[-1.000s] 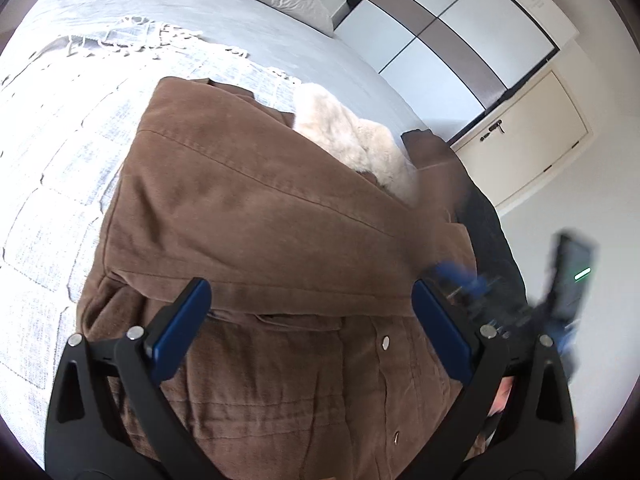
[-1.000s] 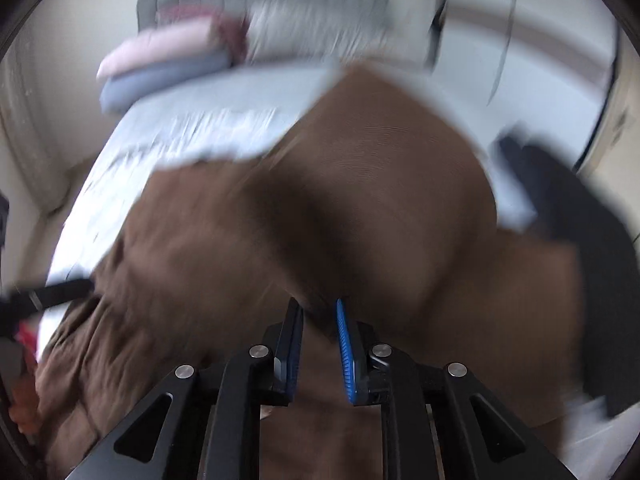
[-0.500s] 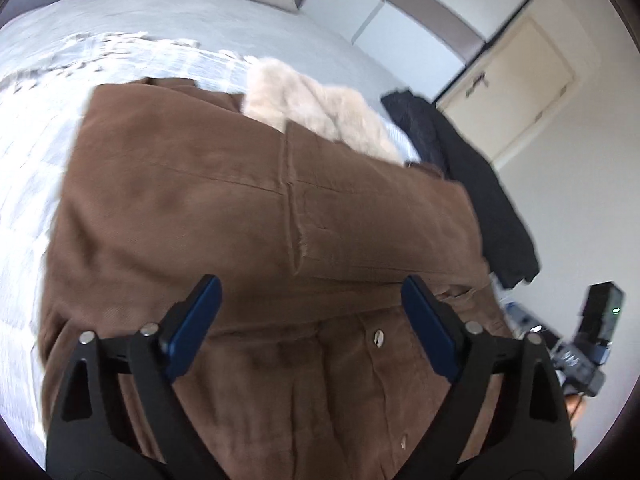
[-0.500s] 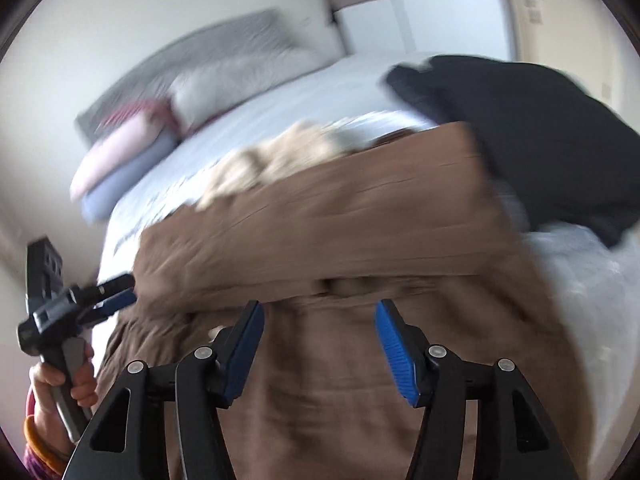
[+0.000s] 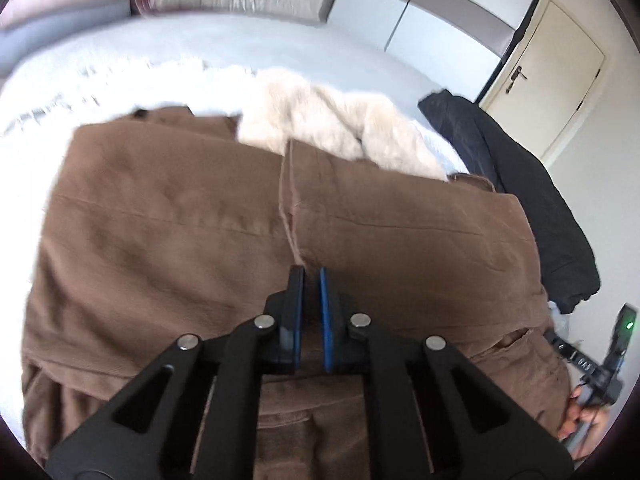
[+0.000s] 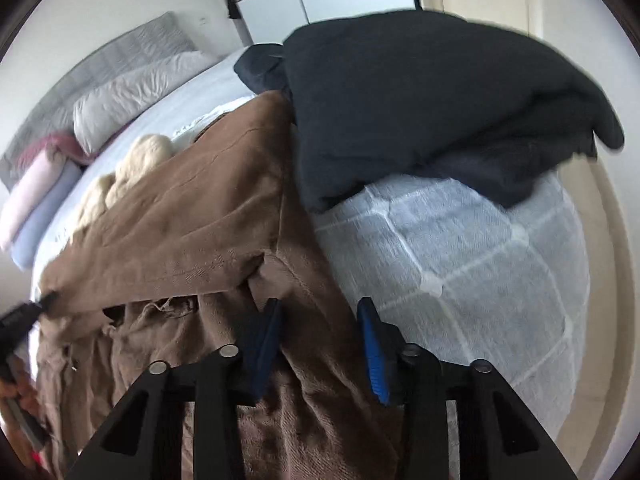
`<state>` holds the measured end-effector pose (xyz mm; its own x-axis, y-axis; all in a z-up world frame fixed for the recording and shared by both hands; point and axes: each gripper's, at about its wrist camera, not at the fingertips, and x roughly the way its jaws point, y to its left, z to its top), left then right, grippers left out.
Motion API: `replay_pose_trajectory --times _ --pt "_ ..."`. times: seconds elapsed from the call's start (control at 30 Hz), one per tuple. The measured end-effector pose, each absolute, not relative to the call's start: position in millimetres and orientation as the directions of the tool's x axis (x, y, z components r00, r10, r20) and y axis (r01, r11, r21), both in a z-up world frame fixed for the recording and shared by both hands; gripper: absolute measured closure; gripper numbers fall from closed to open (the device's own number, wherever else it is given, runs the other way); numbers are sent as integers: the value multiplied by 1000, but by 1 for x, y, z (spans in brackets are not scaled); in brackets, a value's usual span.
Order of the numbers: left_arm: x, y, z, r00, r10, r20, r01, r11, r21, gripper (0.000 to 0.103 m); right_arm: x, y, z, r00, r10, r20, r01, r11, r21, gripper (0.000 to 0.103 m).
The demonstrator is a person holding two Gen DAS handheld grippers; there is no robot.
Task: Fold large clothes
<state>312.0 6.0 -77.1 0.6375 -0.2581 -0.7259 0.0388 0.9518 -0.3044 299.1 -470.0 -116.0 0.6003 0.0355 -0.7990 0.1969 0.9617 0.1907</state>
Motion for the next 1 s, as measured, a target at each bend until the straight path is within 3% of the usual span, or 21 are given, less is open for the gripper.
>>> replay_pose_trajectory --times 0.1,0.23,0.33,0.4,0.47,0.6,0.73,0.87,1.0 --pt "321 -2 -115 541 -117 -833 -10 989 -145 102 305 -473 -128 544 -51 -838 254 961 106 71" --pt "309 -4 -111 599 -97 -795 35 995 -95 100 306 -472 -128 552 -61 -832 264 959 104 72" --pt "294 5 -102 586 -105 -804 56 994 -89 73 304 -463 -123 551 -74 -831 234 970 68 67" --pt "279 13 -94 586 -90 -805 54 996 -73 43 297 -461 -116 543 -61 -837 217 974 70 63" --pt "260 26 -85 587 -135 -798 70 991 -117 24 286 -464 -107 545 -39 -837 207 974 90 58" --pt "230 38 -73 556 -159 -816 71 987 -144 22 245 -462 -81 588 19 -808 156 978 137 43" --pt "196 36 -65 543 -146 -827 70 989 -129 22 211 -441 -60 637 15 -770 70 995 77 30" --pt "155 39 -58 549 -128 -826 56 992 -116 21 181 -417 -60 653 -8 -757 3 1000 -7 26" --pt "128 41 -59 548 -137 -825 69 991 -119 20 161 -405 -77 591 39 -805 -29 999 27 24"
